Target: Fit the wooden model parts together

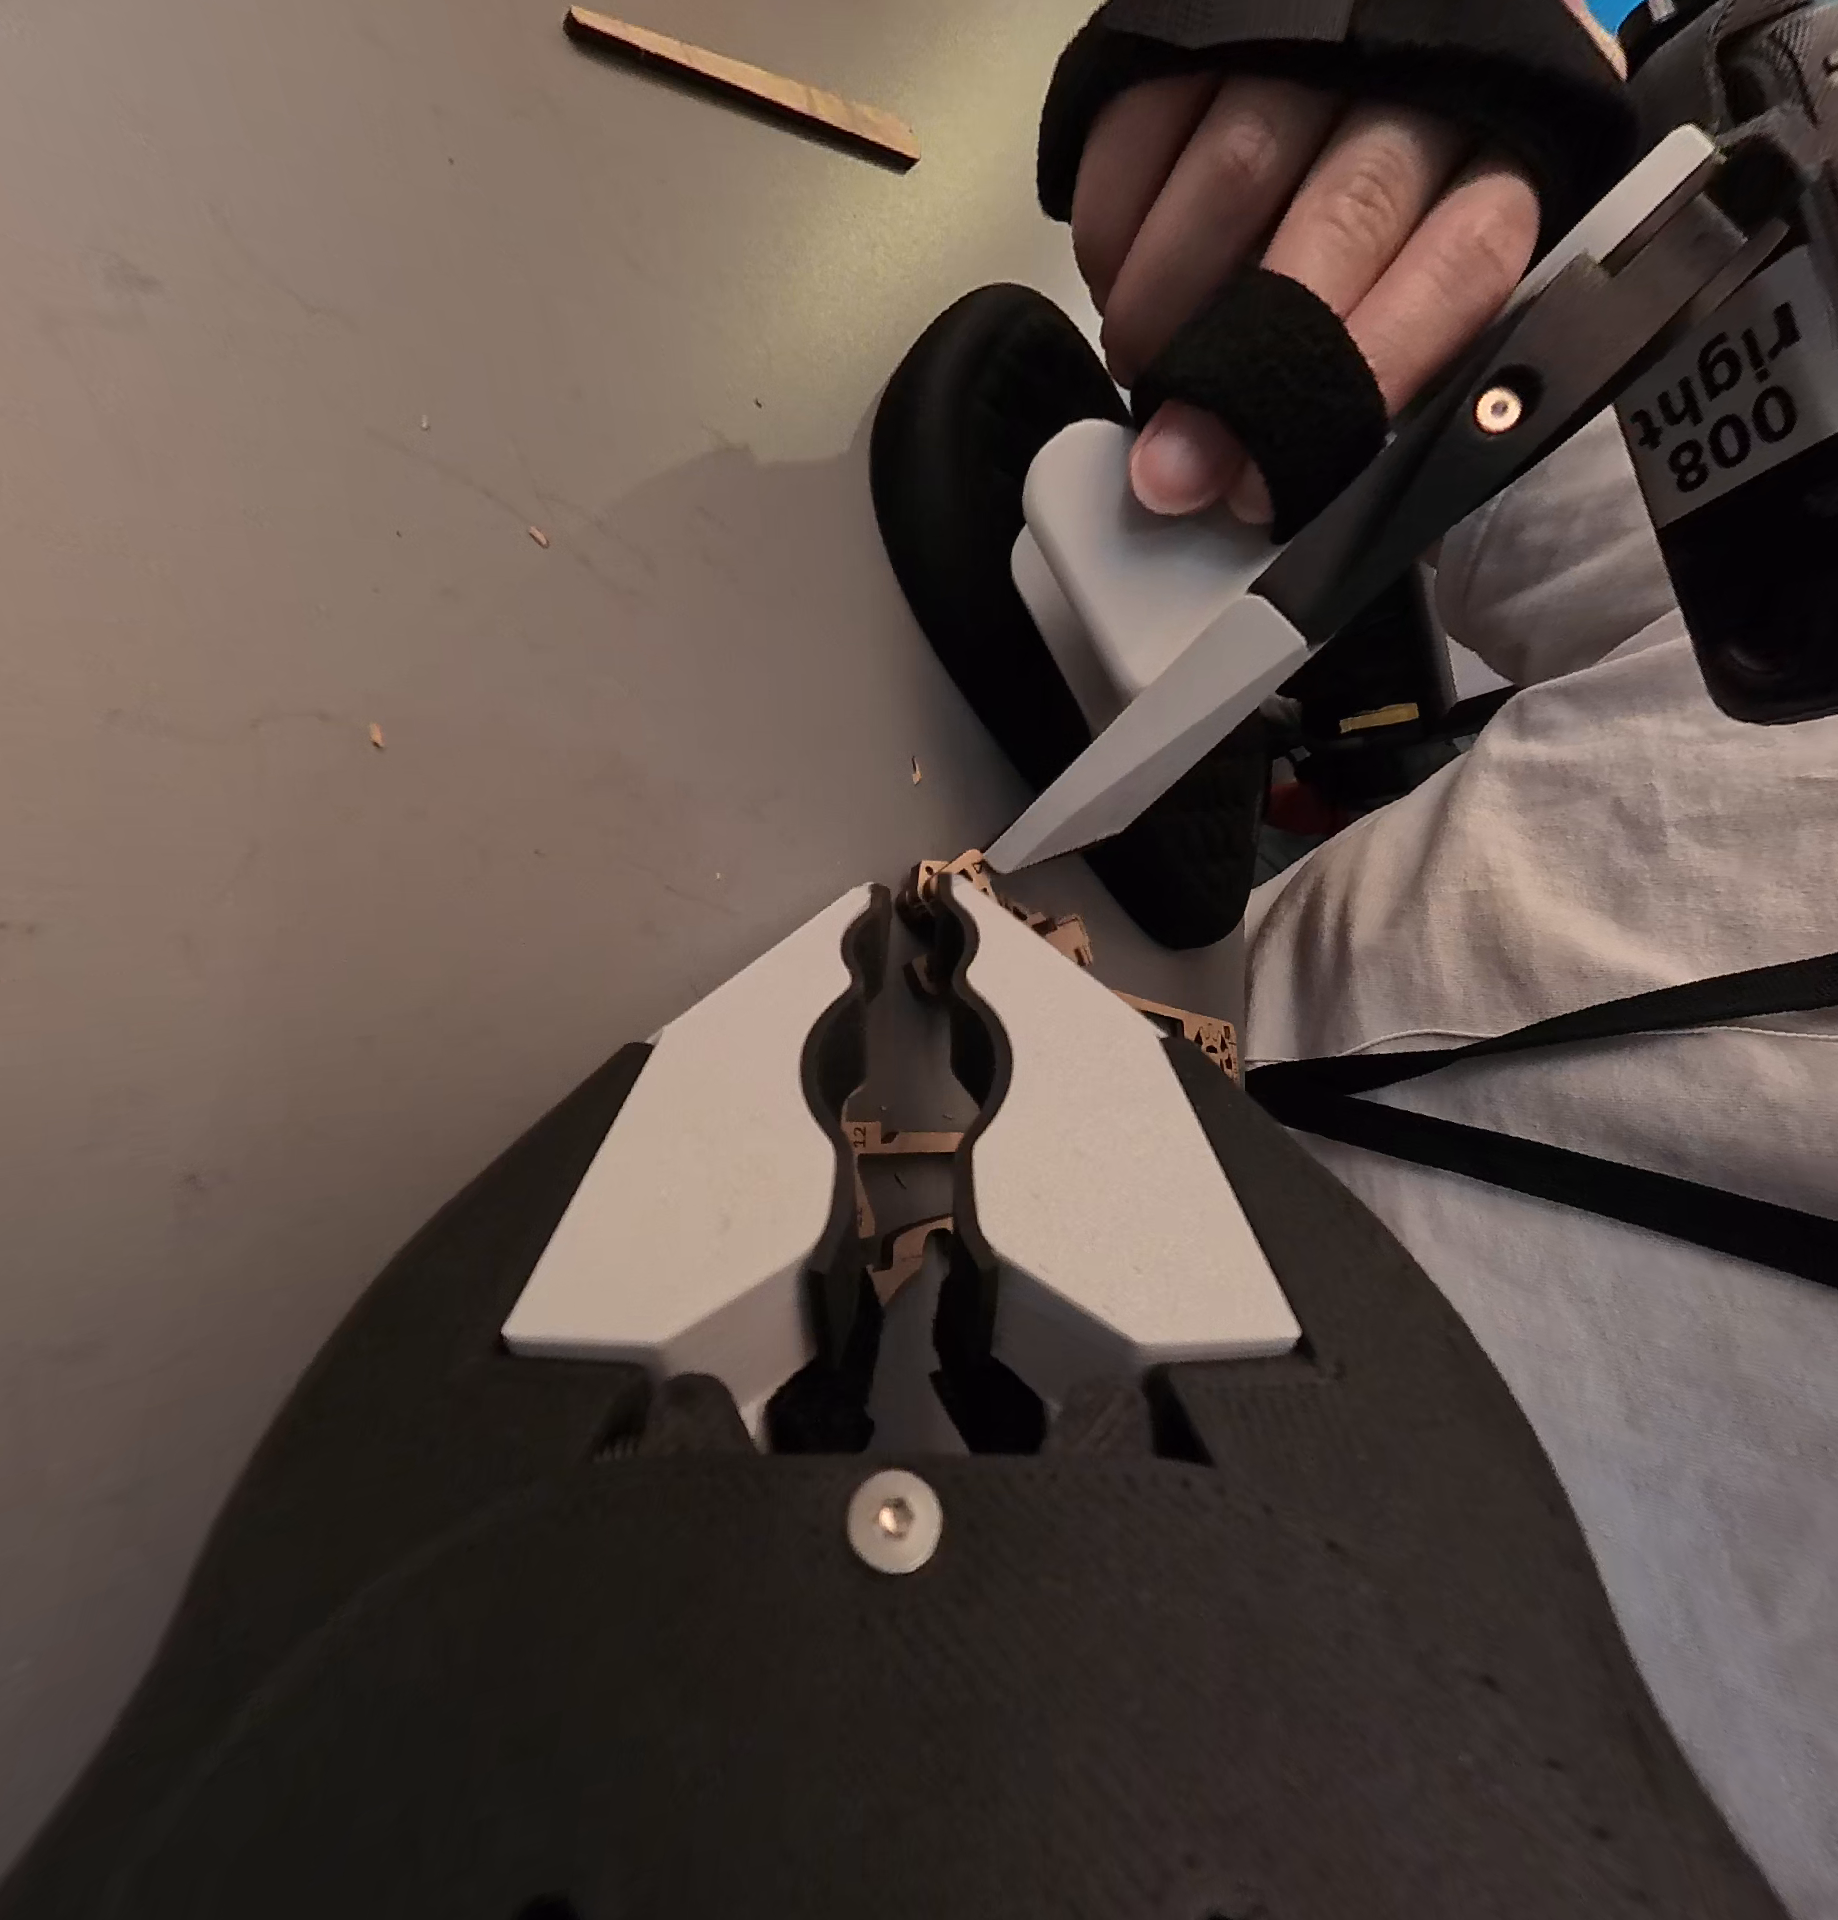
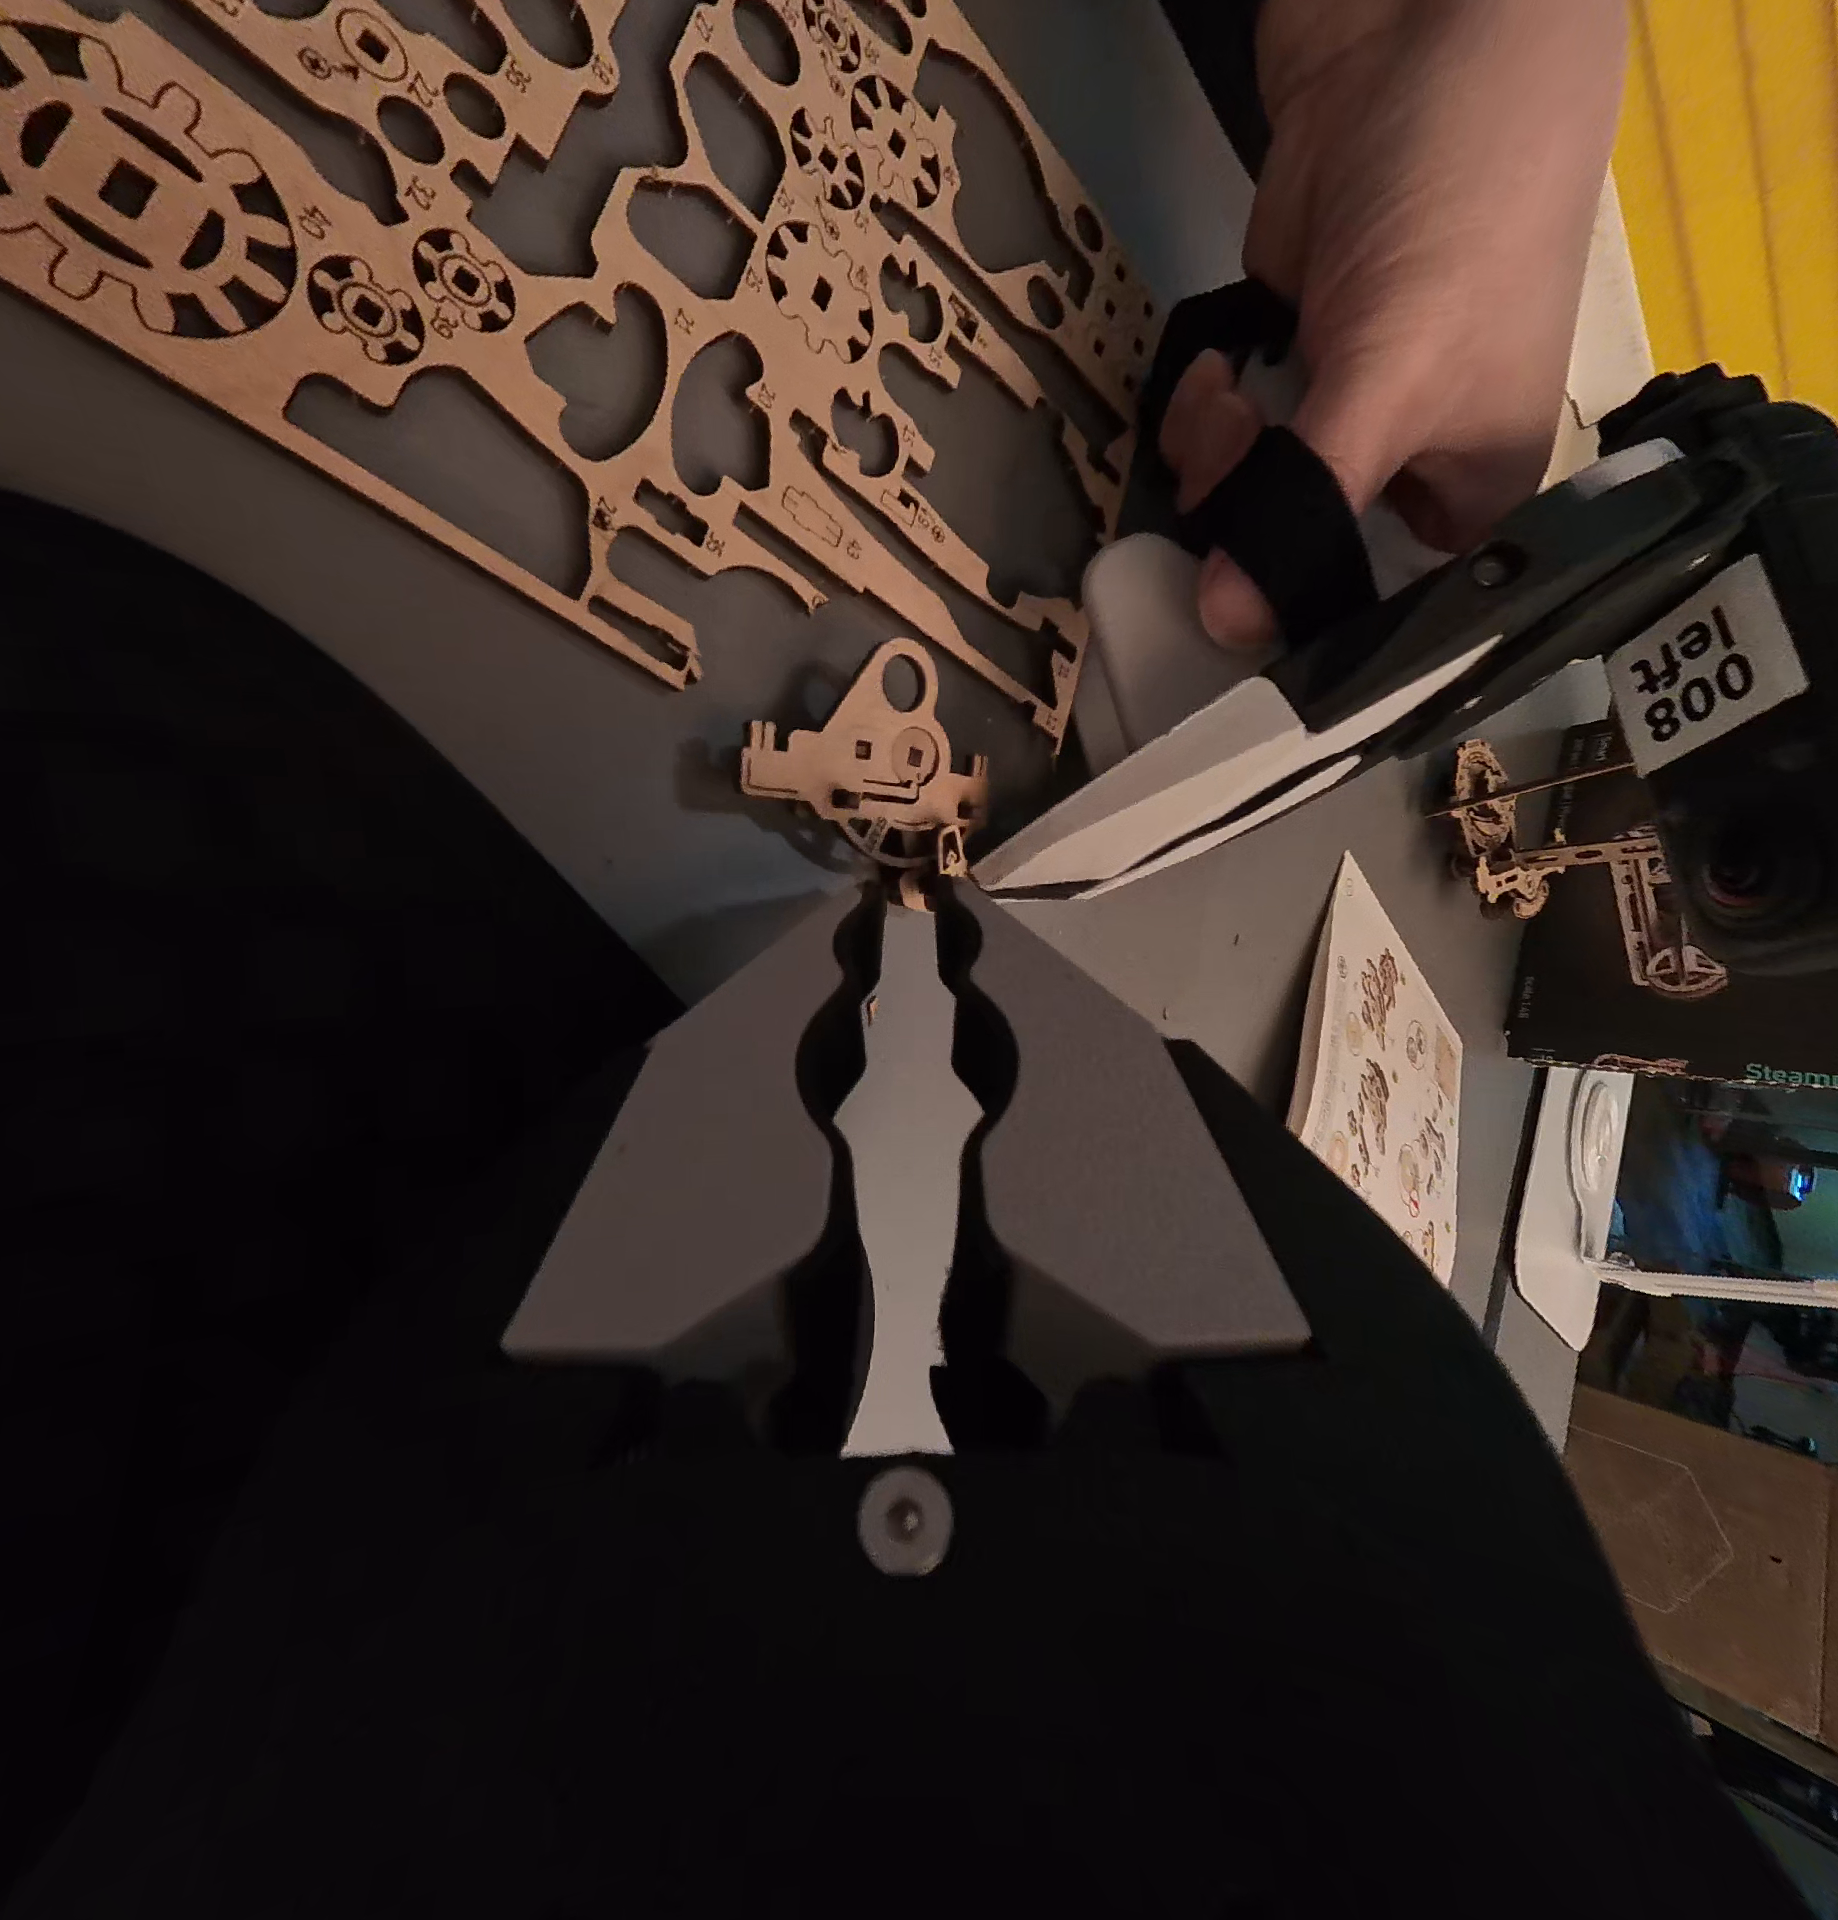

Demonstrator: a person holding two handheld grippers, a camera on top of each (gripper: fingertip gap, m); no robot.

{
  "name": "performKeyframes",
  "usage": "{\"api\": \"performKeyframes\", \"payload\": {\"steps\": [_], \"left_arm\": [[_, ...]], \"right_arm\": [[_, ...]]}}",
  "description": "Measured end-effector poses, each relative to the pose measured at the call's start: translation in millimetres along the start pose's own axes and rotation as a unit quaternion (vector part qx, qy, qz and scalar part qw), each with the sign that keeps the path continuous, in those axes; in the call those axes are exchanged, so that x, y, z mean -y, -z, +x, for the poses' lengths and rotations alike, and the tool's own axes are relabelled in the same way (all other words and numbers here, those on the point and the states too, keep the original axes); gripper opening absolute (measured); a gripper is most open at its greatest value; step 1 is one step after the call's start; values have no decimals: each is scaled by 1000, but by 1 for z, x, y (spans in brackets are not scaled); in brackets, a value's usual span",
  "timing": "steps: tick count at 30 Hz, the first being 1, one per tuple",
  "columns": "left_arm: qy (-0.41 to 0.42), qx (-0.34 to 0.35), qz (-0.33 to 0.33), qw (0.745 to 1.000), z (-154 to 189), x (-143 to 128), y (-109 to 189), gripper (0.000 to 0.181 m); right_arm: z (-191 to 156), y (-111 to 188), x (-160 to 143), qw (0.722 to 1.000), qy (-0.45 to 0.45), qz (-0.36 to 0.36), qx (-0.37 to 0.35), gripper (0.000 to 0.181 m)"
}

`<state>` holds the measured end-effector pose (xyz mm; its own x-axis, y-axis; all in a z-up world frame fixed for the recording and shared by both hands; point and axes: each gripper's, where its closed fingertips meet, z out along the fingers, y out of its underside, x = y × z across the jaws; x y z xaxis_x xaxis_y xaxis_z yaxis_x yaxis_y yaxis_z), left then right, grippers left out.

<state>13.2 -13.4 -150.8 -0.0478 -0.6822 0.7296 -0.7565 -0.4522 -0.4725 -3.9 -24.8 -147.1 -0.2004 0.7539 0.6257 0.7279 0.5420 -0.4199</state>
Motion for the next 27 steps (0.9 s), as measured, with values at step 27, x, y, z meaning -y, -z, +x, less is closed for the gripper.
{"api": "performKeyframes", "payload": {"steps": [27], "left_arm": [[-6,-18,-12,1000,5,-2,-3,5]], "right_arm": [[2,-2,0,1000,17,-2,-20,6]]}}
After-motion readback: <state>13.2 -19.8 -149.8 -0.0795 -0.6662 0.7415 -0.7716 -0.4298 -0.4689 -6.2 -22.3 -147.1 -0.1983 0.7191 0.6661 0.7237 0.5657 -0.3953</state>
